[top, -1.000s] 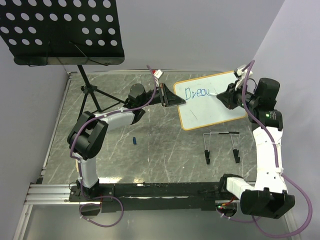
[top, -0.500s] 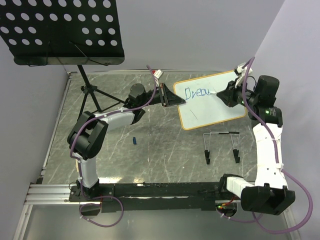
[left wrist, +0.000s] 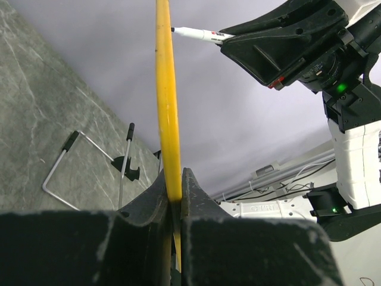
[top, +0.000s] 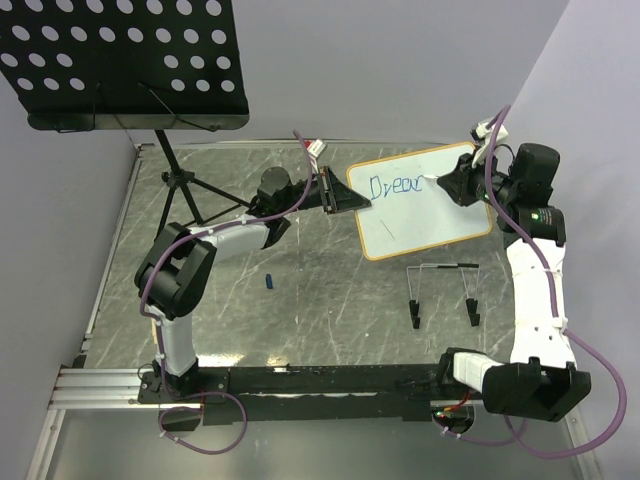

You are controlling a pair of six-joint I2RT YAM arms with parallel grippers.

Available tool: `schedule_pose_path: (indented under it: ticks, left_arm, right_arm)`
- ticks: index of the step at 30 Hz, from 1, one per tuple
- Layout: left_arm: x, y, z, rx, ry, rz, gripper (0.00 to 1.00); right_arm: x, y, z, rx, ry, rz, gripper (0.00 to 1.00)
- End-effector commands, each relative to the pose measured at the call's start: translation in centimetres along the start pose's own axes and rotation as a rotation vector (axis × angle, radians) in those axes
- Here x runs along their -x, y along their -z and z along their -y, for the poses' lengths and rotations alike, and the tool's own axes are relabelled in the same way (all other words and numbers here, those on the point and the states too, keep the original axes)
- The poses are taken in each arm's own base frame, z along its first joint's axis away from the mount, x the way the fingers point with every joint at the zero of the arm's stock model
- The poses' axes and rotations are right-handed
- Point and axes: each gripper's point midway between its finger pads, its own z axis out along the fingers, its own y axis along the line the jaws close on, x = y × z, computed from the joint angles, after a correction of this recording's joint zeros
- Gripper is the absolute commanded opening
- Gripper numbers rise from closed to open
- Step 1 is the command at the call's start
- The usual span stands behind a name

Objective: Write a sentence on the whiteboard

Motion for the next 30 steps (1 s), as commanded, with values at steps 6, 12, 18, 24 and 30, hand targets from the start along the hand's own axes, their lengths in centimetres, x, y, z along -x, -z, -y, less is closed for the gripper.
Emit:
schedule_pose_path:
  ticks: [6, 12, 18, 24, 30]
  left_arm:
    - [3.1, -0.2, 6.7, -0.181, -0.173, 0.070, 0.01]
    - [3.1, -0.3, 6.7, -0.184, -0.170, 0.068, 0.01]
    - [2.8, -0.1, 6.7, -0.186, -0.167, 0.061, 0.01]
    - [2.6, 0.0, 6.7, -0.191, -0.164, 0.053, 0.01]
    - [2.6, 0.0, 6.8, -0.193, -0.168, 0.051, 0.01]
  right_arm:
    - [-1.4, 1.4, -0.9, -0.018, 0.027, -0.012, 0.00]
    - [-2.3, 1.5, -1.1, -0.020, 0.020, -0.023, 0.00]
    - [-0.5, 0.9, -0.3, -0.029, 0.020, 0.004, 0.00]
    - [1.1, 0.1, 0.8, -0.042, 0.014, 0.026, 0.00]
    - [2.0, -0.2, 1.5, -0.063, 0.017, 0.040, 0.00]
